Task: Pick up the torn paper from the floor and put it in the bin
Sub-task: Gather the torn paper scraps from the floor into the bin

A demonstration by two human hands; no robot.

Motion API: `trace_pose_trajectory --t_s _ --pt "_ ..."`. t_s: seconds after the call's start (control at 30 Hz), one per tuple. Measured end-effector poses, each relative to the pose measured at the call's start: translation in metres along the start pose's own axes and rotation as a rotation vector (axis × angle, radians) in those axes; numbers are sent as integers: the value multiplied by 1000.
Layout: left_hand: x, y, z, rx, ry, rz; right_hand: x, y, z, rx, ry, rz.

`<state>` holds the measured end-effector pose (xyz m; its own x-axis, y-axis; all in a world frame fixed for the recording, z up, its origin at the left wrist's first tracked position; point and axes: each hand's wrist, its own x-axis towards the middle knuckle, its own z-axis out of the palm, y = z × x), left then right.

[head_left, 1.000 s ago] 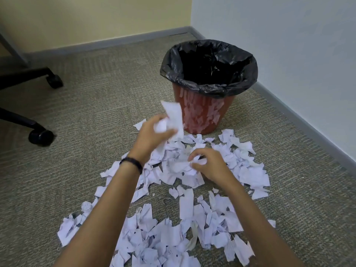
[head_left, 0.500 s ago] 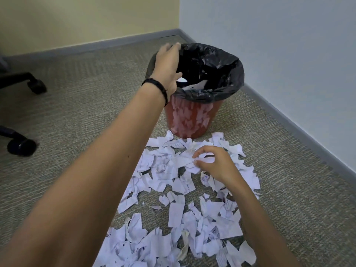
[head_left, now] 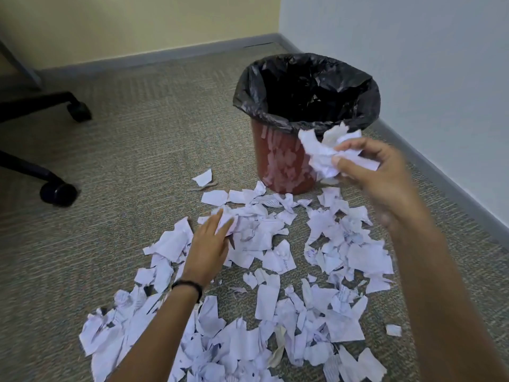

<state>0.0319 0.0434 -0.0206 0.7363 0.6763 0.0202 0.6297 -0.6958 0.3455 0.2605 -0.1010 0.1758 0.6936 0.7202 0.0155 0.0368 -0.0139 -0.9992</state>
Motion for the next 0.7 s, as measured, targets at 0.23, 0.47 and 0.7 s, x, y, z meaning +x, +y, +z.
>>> trace_pose_trajectory --t_s 0.23,0.47,0.7 --pt "-69 -62 35 50 -364 -253 41 1 36 125 160 -34" --pt "-72 -64 35 134 -463 -274 90 -12 55 175 226 -54" --pt "-70 -62 37 204 -496 -269 101 -3 60 -152 148 -28"
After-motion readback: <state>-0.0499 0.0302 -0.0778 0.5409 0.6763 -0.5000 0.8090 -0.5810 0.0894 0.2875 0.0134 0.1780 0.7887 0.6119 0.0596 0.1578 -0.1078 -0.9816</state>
